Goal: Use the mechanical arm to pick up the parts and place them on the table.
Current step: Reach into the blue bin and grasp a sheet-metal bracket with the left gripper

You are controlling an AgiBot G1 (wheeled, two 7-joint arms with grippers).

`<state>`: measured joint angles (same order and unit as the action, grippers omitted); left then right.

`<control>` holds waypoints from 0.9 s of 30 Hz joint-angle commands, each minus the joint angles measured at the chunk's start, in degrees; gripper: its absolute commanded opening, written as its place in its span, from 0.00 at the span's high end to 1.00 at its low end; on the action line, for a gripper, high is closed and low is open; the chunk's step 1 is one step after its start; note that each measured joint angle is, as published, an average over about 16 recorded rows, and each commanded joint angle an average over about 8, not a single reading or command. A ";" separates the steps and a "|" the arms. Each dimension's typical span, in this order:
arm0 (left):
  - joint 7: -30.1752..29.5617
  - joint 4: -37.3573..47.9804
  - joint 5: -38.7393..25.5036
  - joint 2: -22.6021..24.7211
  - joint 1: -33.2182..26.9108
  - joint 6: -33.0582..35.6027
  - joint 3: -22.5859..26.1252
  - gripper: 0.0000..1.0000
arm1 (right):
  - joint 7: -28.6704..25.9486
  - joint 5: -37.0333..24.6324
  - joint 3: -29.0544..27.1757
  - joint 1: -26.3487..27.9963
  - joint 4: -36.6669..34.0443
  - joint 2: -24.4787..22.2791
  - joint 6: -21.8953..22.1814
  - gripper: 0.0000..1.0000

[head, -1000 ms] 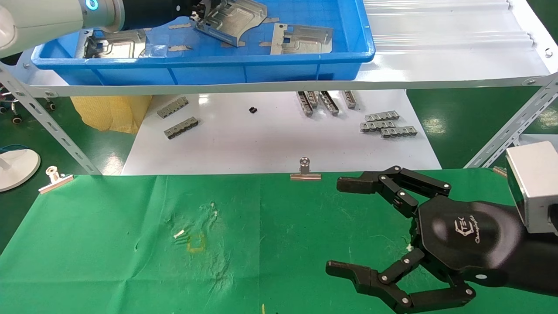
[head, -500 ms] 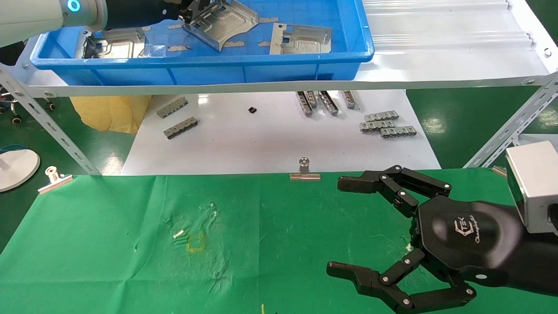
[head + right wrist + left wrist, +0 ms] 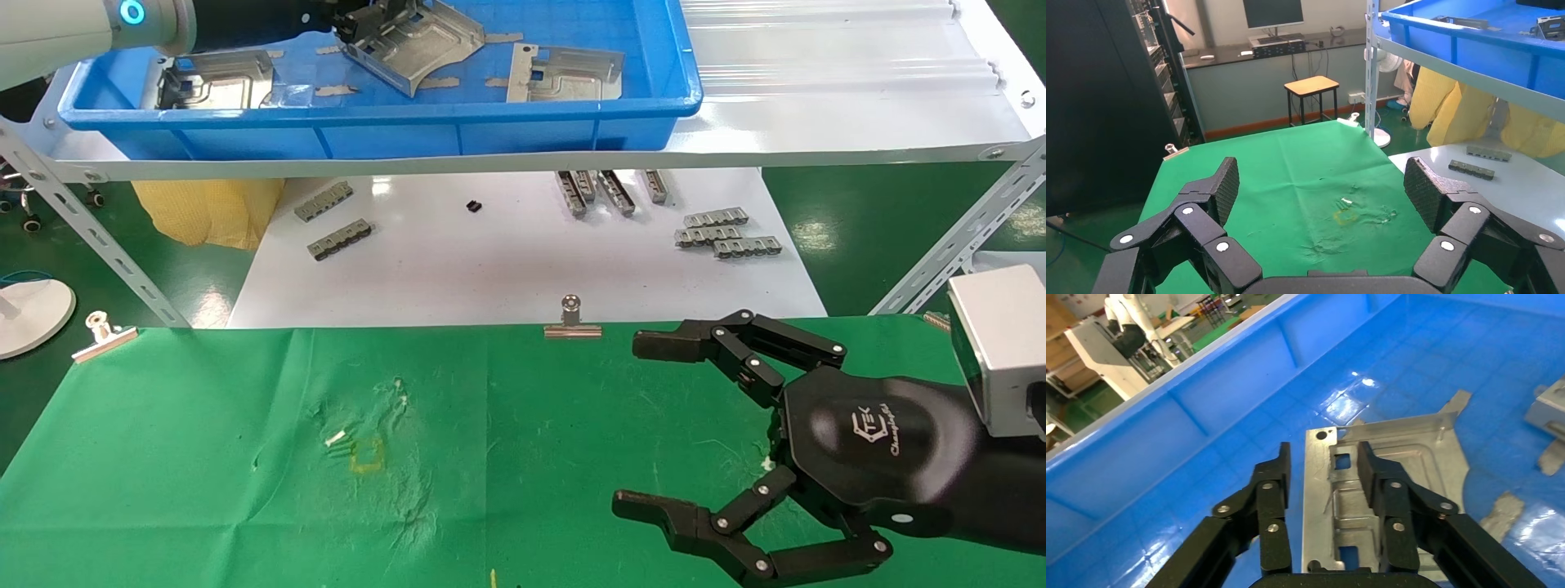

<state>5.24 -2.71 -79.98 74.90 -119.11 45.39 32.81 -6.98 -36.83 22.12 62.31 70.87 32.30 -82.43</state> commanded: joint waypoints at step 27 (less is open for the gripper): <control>-5.24 2.18 -1.73 1.73 0.47 -3.92 1.24 1.00 | 0.00 0.00 0.00 0.00 0.00 0.00 0.00 0.00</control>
<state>0.06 -0.53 -81.59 76.61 -118.65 41.48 33.96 -6.98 -36.83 22.12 62.31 70.87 32.30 -82.43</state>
